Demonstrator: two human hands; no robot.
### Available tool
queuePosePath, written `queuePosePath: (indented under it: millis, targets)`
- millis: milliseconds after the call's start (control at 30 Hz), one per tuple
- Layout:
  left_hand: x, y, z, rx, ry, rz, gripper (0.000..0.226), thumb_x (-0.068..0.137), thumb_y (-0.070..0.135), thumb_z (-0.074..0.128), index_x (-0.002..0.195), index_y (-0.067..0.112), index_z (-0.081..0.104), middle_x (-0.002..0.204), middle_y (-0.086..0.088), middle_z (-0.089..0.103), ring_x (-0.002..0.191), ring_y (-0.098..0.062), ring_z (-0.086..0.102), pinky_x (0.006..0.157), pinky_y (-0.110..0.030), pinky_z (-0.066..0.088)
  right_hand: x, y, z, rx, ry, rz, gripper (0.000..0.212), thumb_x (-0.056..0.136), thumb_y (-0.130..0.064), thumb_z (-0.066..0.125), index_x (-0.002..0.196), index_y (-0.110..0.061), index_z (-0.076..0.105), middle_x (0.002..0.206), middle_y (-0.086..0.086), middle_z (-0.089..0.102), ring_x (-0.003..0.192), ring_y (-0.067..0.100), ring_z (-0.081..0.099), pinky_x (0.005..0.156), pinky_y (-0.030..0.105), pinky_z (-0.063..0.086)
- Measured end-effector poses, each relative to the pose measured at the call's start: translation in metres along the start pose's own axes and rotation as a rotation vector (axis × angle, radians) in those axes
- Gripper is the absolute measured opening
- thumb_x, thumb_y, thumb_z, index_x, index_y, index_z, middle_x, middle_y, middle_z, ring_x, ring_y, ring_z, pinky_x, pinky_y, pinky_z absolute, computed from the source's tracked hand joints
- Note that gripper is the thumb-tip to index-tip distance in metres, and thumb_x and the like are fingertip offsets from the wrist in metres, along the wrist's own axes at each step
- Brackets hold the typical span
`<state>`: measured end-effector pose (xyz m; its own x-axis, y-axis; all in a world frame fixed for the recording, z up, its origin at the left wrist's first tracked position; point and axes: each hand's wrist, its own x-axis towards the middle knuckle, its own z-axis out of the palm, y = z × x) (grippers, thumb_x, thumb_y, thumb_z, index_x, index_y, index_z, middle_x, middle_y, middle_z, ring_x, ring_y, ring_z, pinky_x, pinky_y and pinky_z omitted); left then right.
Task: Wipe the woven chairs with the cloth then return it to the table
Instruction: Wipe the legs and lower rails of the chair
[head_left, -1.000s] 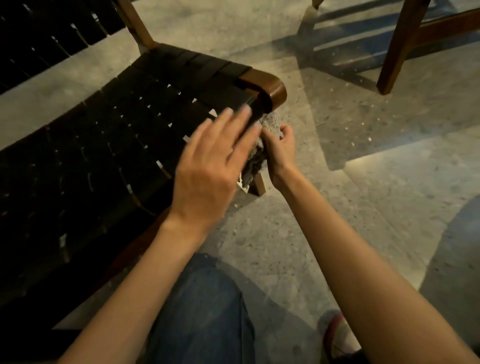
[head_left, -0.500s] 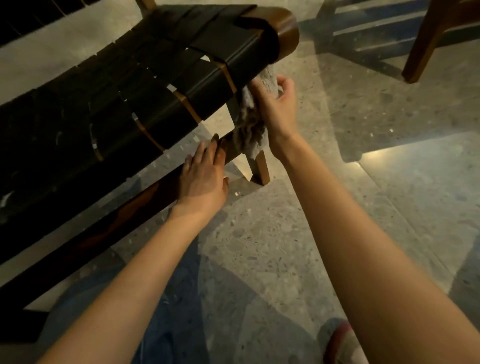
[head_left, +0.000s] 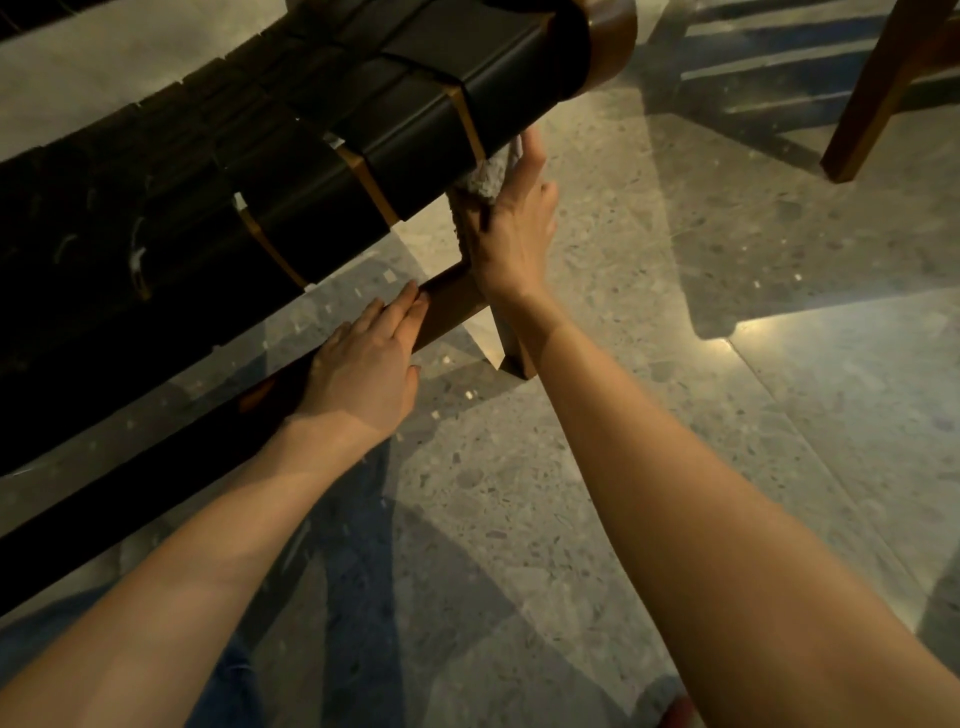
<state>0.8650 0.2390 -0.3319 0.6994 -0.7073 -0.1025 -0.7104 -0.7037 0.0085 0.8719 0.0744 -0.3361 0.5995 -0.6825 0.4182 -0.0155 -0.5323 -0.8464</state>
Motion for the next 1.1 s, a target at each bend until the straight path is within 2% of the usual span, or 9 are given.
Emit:
queuePosePath:
  millis: [100, 200, 333, 433, 567, 733, 833, 1000, 1100]
  targets:
    - [-0.001, -0.002, 0.002, -0.005, 0.004, 0.009, 0.068, 0.098, 0.025, 0.045, 0.152, 0.021, 0.004, 0.159, 0.007, -0.004, 0.146, -0.020, 0.006, 0.117, -0.038, 0.015, -0.013, 0.021, 0.005, -0.071, 0.009, 0.003, 0.069, 0.090, -0.029, 0.060, 0.147, -0.014, 0.024, 0.138, 0.009, 0.040, 0.100, 0.008, 0.025, 0.084, 0.032, 0.026]
    - [-0.002, -0.001, 0.005, -0.005, -0.009, -0.012, 0.069, 0.098, 0.027, 0.044, 0.152, 0.023, 0.001, 0.159, 0.008, -0.009, 0.147, -0.019, 0.002, 0.117, -0.039, 0.011, -0.030, 0.046, 0.001, -0.194, -0.124, 0.119, 0.077, 0.090, -0.032, 0.060, 0.151, -0.024, 0.013, 0.143, 0.007, 0.034, 0.105, 0.014, 0.029, 0.088, 0.030, 0.023]
    - [0.001, -0.001, 0.006, -0.014, -0.008, -0.017, 0.069, 0.098, 0.027, 0.042, 0.151, 0.024, -0.001, 0.159, 0.008, -0.010, 0.147, -0.019, 0.002, 0.117, -0.038, 0.010, -0.035, 0.048, -0.005, -0.266, -0.249, 0.235, 0.077, 0.094, -0.032, 0.054, 0.152, -0.029, 0.003, 0.139, 0.008, 0.035, 0.112, 0.025, 0.035, 0.091, 0.039, 0.023]
    - [0.003, 0.000, 0.005, -0.029, -0.005, -0.004, 0.065, 0.099, 0.025, 0.042, 0.152, 0.021, 0.004, 0.159, 0.006, -0.006, 0.146, -0.021, 0.004, 0.117, -0.039, 0.012, -0.017, 0.021, -0.002, -0.195, -0.196, 0.191, 0.075, 0.093, -0.032, 0.055, 0.151, -0.023, 0.010, 0.140, 0.010, 0.034, 0.118, 0.027, 0.032, 0.096, 0.041, 0.021]
    - [0.003, -0.001, 0.003, -0.019, -0.006, -0.004, 0.060, 0.098, 0.023, 0.043, 0.151, 0.014, 0.015, 0.159, -0.002, 0.009, 0.146, -0.022, 0.006, 0.117, -0.039, 0.013, 0.015, -0.011, 0.005, -0.247, -0.070, 0.040, 0.060, 0.088, -0.024, 0.055, 0.142, -0.013, 0.032, 0.131, 0.008, 0.038, 0.108, 0.020, 0.031, 0.100, 0.041, 0.029]
    - [-0.003, -0.003, 0.009, -0.024, 0.039, 0.048, 0.067, 0.098, 0.022, 0.040, 0.151, 0.020, -0.001, 0.159, 0.004, -0.011, 0.147, -0.021, -0.002, 0.118, -0.038, 0.007, -0.018, 0.024, 0.001, -0.154, -0.118, 0.100, 0.071, 0.090, -0.031, 0.054, 0.150, -0.017, 0.019, 0.139, 0.013, 0.036, 0.117, 0.027, 0.034, 0.098, 0.040, 0.027]
    - [-0.003, -0.005, 0.011, -0.039, 0.044, 0.045, 0.072, 0.097, 0.020, 0.043, 0.150, 0.022, -0.006, 0.158, 0.005, -0.015, 0.146, -0.020, -0.006, 0.118, -0.037, 0.003, -0.045, 0.062, -0.002, -0.184, -0.229, 0.206, 0.075, 0.088, -0.043, 0.048, 0.151, -0.020, 0.014, 0.140, 0.012, 0.035, 0.117, 0.026, 0.034, 0.101, 0.040, 0.028]
    - [-0.004, -0.008, 0.013, -0.047, 0.042, 0.055, 0.085, 0.093, 0.012, 0.052, 0.149, 0.023, -0.012, 0.155, 0.006, -0.023, 0.145, -0.018, -0.013, 0.116, -0.034, -0.004, -0.072, 0.111, -0.003, -0.162, -0.442, 0.565, 0.074, 0.092, -0.030, 0.058, 0.150, -0.022, 0.013, 0.149, 0.009, 0.026, 0.132, 0.029, 0.029, 0.112, 0.049, 0.028]
    - [-0.005, -0.011, 0.013, -0.073, 0.049, 0.082, 0.086, 0.092, 0.010, 0.052, 0.149, 0.023, -0.012, 0.155, 0.008, -0.023, 0.144, -0.016, -0.013, 0.114, -0.032, -0.006, -0.074, 0.107, -0.001, -0.102, -0.410, 0.631, 0.071, 0.091, -0.028, 0.060, 0.148, -0.034, 0.016, 0.143, 0.007, 0.032, 0.128, 0.029, 0.033, 0.108, 0.049, 0.032]
